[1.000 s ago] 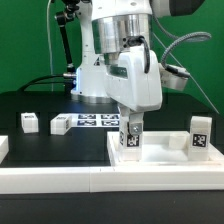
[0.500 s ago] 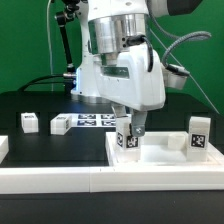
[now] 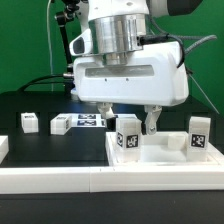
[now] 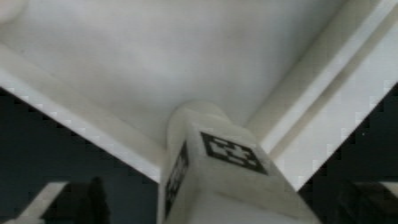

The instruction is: Assemble square table

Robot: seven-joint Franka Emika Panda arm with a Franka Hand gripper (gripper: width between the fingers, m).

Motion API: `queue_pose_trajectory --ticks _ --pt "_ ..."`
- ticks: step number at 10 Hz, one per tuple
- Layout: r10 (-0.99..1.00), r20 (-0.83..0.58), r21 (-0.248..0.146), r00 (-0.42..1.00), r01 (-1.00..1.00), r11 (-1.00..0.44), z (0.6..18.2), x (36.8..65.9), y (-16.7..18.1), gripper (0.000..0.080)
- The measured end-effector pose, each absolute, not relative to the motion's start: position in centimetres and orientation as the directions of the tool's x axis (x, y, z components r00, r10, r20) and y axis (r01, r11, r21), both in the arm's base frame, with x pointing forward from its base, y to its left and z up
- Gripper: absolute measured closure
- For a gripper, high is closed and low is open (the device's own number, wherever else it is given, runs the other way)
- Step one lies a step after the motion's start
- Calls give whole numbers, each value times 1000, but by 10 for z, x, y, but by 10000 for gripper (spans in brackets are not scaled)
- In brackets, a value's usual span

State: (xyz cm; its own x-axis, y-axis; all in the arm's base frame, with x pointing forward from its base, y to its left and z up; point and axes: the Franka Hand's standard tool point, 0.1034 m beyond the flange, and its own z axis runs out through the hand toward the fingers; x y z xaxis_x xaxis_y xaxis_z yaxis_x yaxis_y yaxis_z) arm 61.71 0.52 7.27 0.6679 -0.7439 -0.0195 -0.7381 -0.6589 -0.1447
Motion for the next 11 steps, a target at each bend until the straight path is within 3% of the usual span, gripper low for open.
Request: queue_pose_trajectory --ticks 3,6,11 --pt "-616 7 -143 788 -609 -780 73 617 5 150" --pt "-308 62 -78 949 -303 -950 74 618 5 150" --pt "3 85 -49 996 7 -999 75 619 3 150"
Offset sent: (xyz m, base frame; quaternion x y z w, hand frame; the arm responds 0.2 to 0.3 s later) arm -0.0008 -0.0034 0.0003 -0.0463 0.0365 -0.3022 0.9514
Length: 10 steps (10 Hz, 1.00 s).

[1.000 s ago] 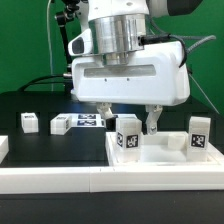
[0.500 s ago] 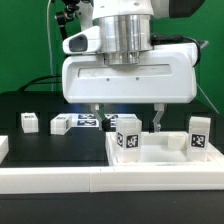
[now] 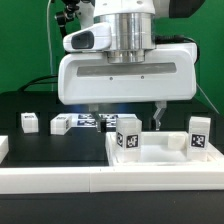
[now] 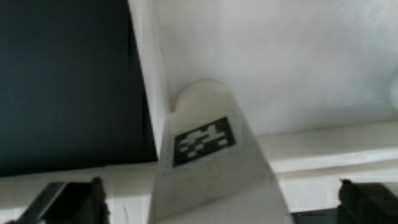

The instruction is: Assemble square table

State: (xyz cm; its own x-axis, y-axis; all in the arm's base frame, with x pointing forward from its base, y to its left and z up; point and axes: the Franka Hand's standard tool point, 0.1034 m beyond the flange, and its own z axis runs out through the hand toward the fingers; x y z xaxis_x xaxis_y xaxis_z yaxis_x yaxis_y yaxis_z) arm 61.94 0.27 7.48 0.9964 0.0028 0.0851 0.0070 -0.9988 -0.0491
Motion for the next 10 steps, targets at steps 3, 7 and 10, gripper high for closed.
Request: queue_pose_trajectory --ticks 3,7,10 --pt "172 92 -33 981 176 -984 75 619 0 150" --pt "145 91 -36 985 149 -988 75 619 -1 418" --pt "24 87 -48 996 29 -998 75 619 -1 509"
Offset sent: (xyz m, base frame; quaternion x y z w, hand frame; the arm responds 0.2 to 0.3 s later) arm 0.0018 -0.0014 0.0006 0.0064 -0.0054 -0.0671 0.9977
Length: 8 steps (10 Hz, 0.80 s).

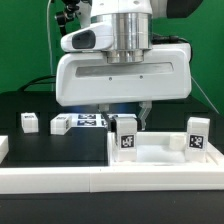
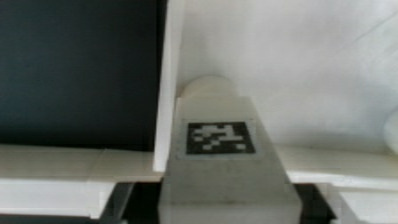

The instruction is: Assemble square table

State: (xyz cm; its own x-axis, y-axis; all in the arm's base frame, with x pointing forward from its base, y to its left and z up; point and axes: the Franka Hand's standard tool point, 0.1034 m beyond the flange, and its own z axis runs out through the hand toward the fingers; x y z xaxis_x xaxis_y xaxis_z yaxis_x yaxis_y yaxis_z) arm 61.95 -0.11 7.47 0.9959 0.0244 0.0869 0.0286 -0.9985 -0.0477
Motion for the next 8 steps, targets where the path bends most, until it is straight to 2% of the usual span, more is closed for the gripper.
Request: queue_pose_trajectory --ticks 4,5,8 --pt "-333 81 -86 939 -326 -941 75 620 -2 509" --pt "-482 86 -107 872 -473 -874 75 619 0 509" --pt "-686 80 -134 724 -674 -727 75 619 3 509"
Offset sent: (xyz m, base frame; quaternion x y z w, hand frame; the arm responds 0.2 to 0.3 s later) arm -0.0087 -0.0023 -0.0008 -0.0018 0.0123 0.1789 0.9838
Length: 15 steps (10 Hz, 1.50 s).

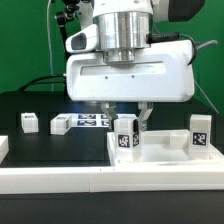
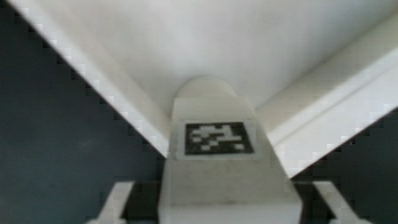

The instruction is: Assemble square table

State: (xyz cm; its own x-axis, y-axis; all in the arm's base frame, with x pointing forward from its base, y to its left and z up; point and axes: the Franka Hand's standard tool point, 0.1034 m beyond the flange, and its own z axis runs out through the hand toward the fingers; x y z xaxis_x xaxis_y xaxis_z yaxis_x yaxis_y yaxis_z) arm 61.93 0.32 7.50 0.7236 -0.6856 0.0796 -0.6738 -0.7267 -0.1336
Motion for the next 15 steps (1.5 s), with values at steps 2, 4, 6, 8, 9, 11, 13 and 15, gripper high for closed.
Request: queue_pose_trajectory --ticks 2,4,6,8,9,11,13,15 --pt "-819 51 -146 571 -807 -572 75 619 3 509" --pt "-898 29 -149 438 -887 -437 76 619 3 509" --pt "-952 6 -152 305 -941 -302 76 619 4 509" --pt "-968 -13 -153 250 -957 -245 77 619 2 508" --pt "-971 -19 -150 236 -961 -231 77 619 2 508" --pt "-965 -15 -150 261 -955 -256 76 619 2 428" --pt "-950 -7 -149 313 -940 -308 76 618 2 248" --pt "-877 23 -148 479 -866 -477 77 619 1 156"
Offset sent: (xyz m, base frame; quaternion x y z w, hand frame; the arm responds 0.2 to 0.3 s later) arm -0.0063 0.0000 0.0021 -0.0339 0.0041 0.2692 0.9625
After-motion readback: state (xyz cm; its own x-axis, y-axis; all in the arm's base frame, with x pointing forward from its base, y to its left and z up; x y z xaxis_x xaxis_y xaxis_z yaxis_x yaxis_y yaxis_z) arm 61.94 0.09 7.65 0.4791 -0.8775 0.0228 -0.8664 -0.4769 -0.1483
